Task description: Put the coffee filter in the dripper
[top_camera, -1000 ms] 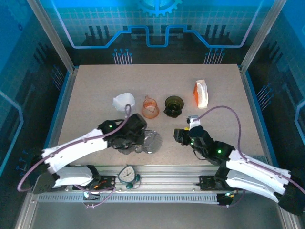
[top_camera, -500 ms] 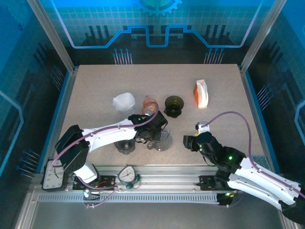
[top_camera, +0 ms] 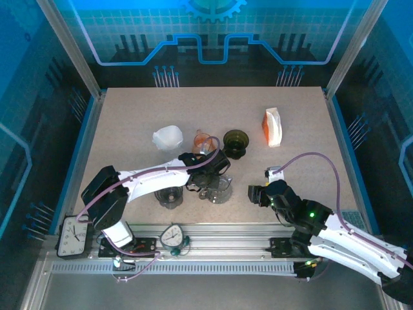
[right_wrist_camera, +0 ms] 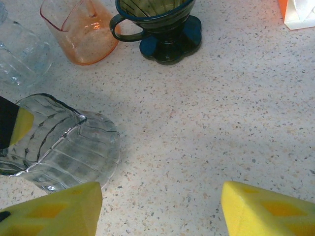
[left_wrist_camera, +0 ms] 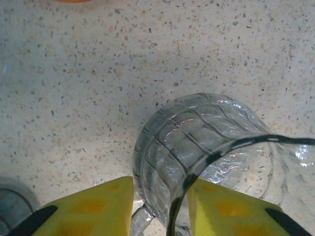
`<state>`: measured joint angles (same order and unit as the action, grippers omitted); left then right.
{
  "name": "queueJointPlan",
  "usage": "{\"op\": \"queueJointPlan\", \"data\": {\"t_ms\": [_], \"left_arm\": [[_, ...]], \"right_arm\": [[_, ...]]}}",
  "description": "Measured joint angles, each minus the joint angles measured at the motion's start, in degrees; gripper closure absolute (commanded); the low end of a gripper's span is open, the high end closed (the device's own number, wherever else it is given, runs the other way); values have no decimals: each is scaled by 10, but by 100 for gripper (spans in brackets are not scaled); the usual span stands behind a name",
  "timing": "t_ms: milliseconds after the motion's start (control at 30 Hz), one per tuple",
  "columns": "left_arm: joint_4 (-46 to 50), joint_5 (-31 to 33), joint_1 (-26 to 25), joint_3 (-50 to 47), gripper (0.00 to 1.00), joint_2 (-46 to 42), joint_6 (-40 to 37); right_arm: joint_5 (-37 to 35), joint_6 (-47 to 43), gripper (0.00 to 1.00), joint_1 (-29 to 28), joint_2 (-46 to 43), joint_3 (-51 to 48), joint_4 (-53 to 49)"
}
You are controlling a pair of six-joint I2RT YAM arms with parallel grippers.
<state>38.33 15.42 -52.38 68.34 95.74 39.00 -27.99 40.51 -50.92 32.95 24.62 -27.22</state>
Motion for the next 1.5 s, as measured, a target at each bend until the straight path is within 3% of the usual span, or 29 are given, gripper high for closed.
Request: {"op": "queueJointPlan", "data": {"t_ms": [233, 500, 833, 1100, 1500], "left_arm": [[5, 0, 10, 5, 48, -30, 0], [26, -6, 36, -9, 40, -170, 21], [136, -26, 132, -182, 39, -383, 116], [154, -39, 188, -272, 44, -421, 155], [95, -48, 211, -311, 79, -372, 160]], "right_arm": [[4, 0, 31, 0, 6, 0, 3], [17, 0, 31, 2, 17, 0, 16], [27, 0, 31, 4, 17, -22, 35], [30, 0, 31, 7, 17, -23, 46], [30, 0, 31, 7, 7, -23, 43]]}}
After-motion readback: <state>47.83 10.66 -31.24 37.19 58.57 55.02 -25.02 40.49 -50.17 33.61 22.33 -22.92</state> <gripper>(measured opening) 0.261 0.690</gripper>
